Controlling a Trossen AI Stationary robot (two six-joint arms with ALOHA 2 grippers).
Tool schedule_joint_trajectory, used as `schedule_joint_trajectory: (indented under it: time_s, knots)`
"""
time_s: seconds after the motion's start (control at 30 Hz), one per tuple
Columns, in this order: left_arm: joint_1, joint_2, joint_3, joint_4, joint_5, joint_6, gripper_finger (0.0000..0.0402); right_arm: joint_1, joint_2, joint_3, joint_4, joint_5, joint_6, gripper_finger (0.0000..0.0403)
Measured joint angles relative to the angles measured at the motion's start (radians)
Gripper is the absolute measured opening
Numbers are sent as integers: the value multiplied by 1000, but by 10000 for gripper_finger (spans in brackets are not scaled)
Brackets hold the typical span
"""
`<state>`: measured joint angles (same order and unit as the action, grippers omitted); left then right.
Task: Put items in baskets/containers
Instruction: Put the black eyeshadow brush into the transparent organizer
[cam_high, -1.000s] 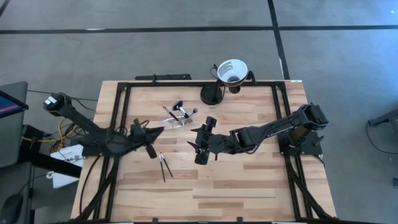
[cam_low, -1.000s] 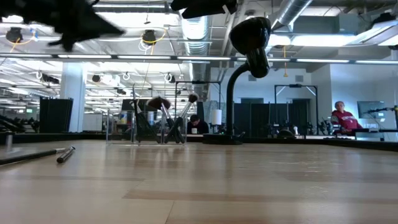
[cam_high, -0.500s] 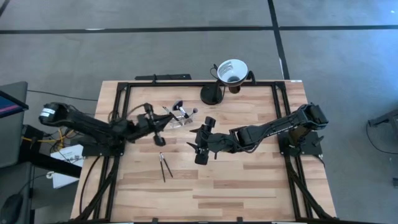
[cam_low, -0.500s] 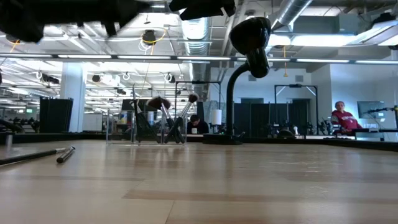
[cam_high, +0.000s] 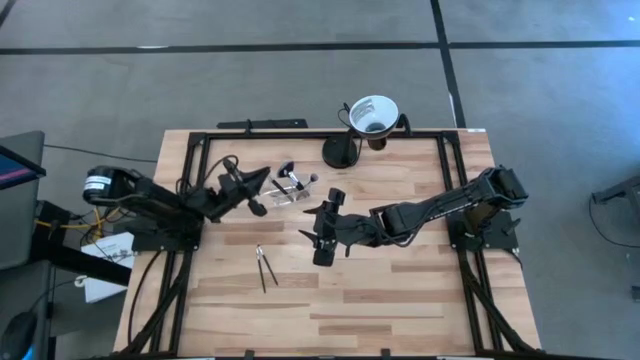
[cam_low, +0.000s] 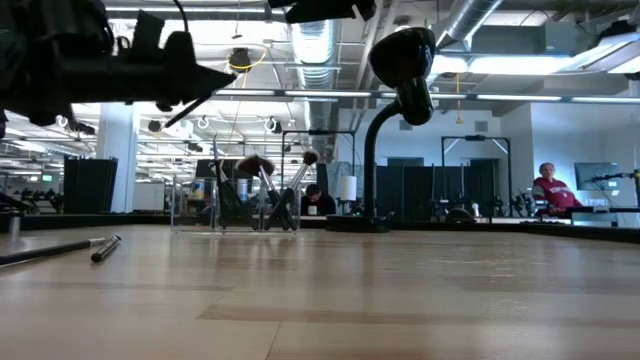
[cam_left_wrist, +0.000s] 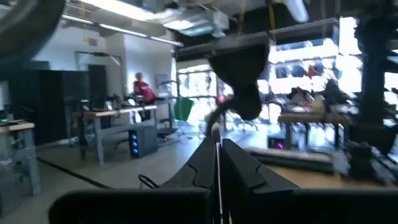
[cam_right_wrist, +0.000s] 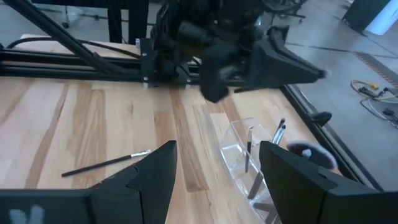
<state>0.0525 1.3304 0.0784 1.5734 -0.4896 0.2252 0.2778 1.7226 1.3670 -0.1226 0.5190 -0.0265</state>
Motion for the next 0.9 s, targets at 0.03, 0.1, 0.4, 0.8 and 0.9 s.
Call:
schedule_joint_trajectory:
  time_s: [0.03, 0.1, 0.4, 0.8, 0.9]
  knots:
    - [13, 14, 6, 1, 3, -9, 12, -2, 0, 0, 1, 0, 1, 221]
    - [41, 43, 8, -2, 8, -29, 12, -5, 0, 0, -2, 0, 1, 221]
    - [55, 57, 39, -3, 157, -82, 12, -18, 0, 0, 2, 0, 1, 221]
    - [-97, -238, 54, -1, 480, -73, 12, -106, 1, -106, 364, -173, -63, 221]
    - [-132, -264, 54, -3, 482, -73, 12, -130, 33, -143, 581, -231, -77, 221]
